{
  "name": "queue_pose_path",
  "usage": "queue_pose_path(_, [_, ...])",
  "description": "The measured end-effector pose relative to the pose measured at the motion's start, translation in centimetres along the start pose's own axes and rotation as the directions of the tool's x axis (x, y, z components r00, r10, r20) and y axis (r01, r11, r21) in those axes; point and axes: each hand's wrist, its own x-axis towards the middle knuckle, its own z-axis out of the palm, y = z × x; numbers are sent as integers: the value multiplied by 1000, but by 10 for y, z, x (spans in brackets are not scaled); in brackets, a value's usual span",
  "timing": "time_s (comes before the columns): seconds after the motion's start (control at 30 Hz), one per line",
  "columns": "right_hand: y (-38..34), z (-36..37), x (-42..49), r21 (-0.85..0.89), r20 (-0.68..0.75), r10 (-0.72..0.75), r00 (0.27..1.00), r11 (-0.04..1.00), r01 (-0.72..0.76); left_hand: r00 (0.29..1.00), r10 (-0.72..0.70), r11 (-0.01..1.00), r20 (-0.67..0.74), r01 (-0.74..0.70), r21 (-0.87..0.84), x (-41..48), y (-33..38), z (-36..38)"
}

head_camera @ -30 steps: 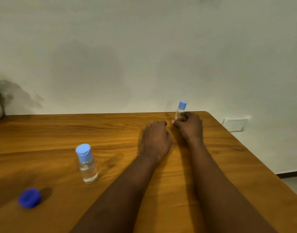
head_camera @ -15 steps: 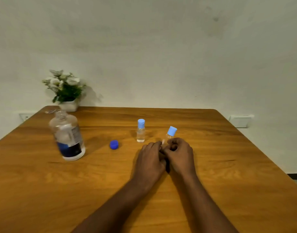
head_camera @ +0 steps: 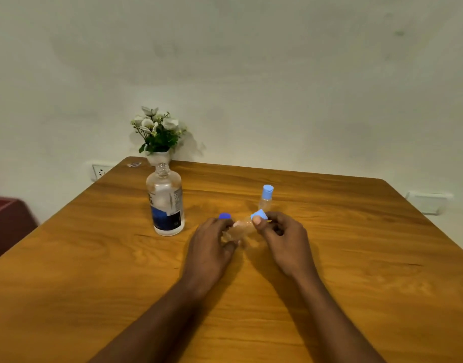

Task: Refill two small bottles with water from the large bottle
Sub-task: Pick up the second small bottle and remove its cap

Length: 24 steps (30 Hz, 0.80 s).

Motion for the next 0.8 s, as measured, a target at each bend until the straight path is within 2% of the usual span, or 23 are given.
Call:
queue_pose_path(0.3, [16, -13, 15, 64, 96, 104, 990, 992, -111, 994, 76, 992, 79, -83, 96, 12, -4, -8])
queue_pose_path(0.57, [15, -17, 15, 94, 155, 139, 978, 983, -155, 987, 100, 977, 126, -121, 176, 6, 3, -8])
queue_pose_path(0.8, [13, -27, 13, -18, 204, 21, 979, 1000, -17, 980, 57, 965, 188, -102, 240, 3, 8, -4])
